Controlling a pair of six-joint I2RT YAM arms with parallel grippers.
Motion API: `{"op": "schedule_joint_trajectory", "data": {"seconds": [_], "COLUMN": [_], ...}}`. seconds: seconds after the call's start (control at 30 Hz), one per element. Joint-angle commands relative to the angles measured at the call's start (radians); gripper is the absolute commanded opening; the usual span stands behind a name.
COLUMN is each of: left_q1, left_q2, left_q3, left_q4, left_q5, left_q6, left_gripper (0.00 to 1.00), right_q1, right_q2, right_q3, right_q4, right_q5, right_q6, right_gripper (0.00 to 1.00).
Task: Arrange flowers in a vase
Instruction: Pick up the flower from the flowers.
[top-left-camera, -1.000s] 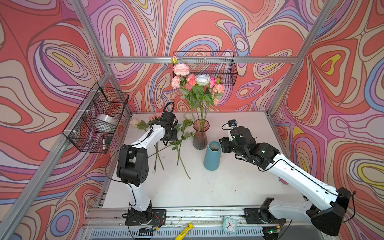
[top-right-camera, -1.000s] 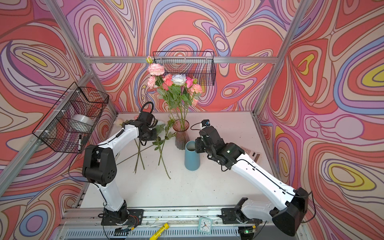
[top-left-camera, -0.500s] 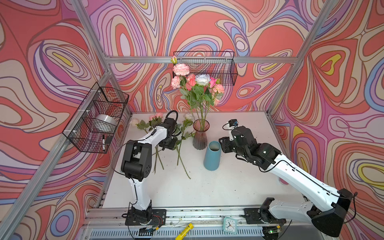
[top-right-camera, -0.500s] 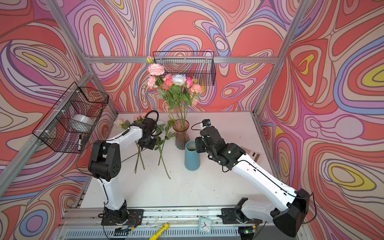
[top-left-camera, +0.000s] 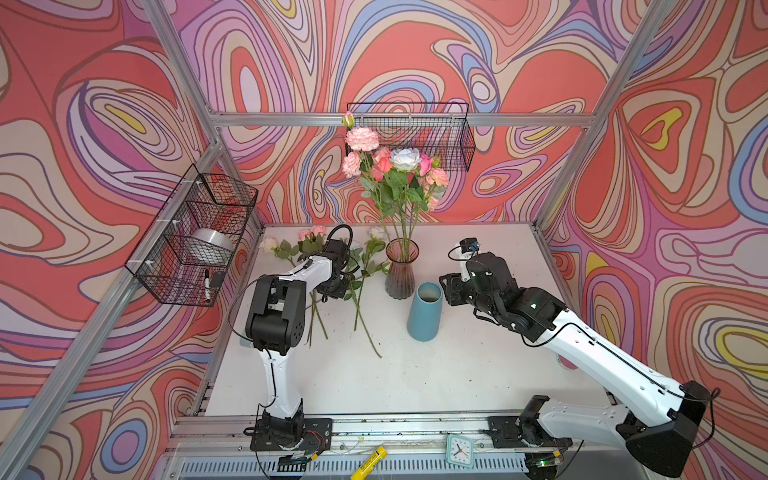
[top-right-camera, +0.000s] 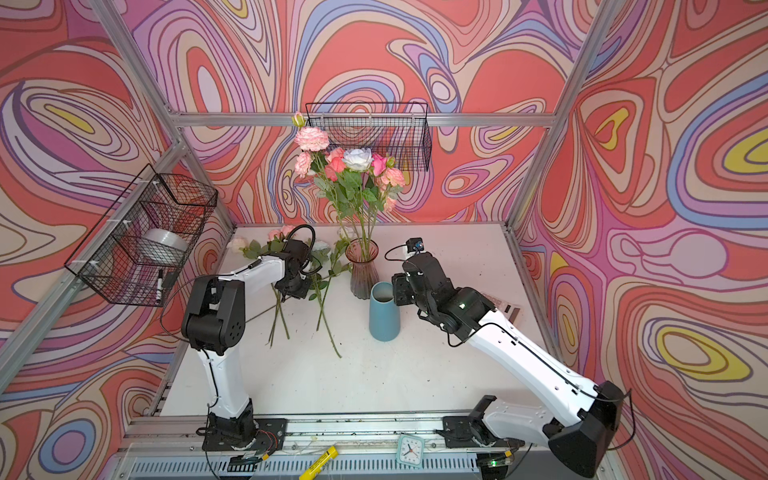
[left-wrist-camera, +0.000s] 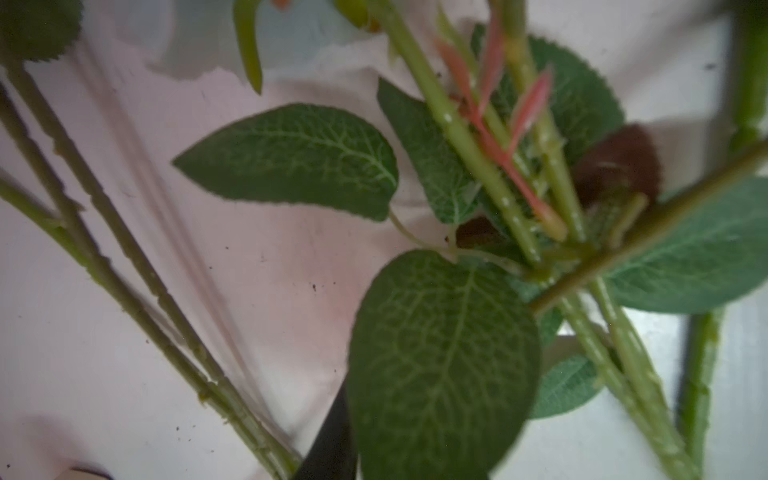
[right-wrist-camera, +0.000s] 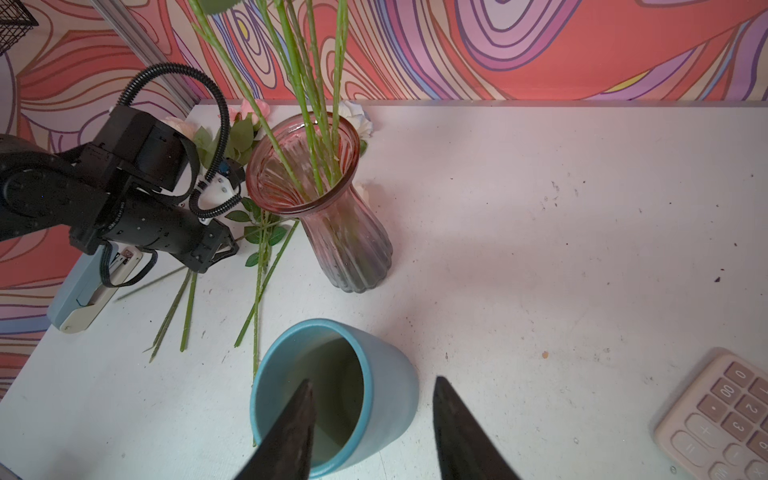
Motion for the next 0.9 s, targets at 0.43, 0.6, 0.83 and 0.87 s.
{"op": "schedule_joint_trajectory", "data": {"seconds": [0.43,0.6,0.83,0.87], "left_q1": [0.001,-0.027,-0.113,-0.118], "left_q2": [-0.353,-0.641,-1.275,-1.34], "left_q3": [-0.059,-0.21,-0.508,-0.541], "left_q4": [-0.156,-0.12,0.304,0.378], "left_q5": [0.145,0.188,0.29,0.312], "left_q6": [-0.174,-0.291,-0.419,-0.445], "left_gripper": [0.04,0.0,0.0,0.0], "right_q1": [0.006,0.006,0.006,0.005], "right_q2": [-0.033,-0.051,-0.111,-0.125], "right_q3": [-0.035,-0.044,-0.08,-0.094], "right_q4": [0.054,0.054,0.074,0.086], "right_q5": [-0.044,-0.049,0.004,0.014], "right_q6": [0.019,0.02,0.023,0.027], "right_gripper": [0.46,0.46,0.45,0.45]}}
